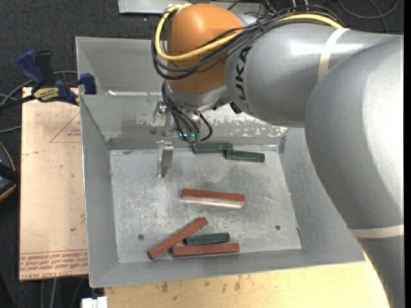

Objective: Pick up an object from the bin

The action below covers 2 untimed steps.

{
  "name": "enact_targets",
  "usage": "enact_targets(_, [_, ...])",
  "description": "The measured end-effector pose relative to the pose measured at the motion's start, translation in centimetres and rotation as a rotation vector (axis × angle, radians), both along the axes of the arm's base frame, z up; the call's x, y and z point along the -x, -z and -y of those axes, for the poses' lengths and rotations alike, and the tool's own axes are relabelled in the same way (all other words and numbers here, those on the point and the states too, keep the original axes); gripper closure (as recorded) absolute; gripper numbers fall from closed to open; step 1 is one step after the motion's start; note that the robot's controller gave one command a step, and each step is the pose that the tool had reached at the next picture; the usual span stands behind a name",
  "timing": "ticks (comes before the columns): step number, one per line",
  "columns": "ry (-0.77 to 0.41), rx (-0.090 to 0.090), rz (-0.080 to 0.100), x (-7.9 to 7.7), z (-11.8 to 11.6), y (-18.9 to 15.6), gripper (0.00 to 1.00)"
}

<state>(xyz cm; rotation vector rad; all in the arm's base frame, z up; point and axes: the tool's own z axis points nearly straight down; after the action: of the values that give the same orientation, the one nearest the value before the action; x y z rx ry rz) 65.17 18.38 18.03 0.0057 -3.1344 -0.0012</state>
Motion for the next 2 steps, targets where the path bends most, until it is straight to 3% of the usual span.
enact_targets(1, [0.003,-0.001,0.008,-0.2,0.1,-0.5,0.00])
enact_targets(2, [-0.123,-0.001,0.009,4.3,4.8,0.9,0.00])
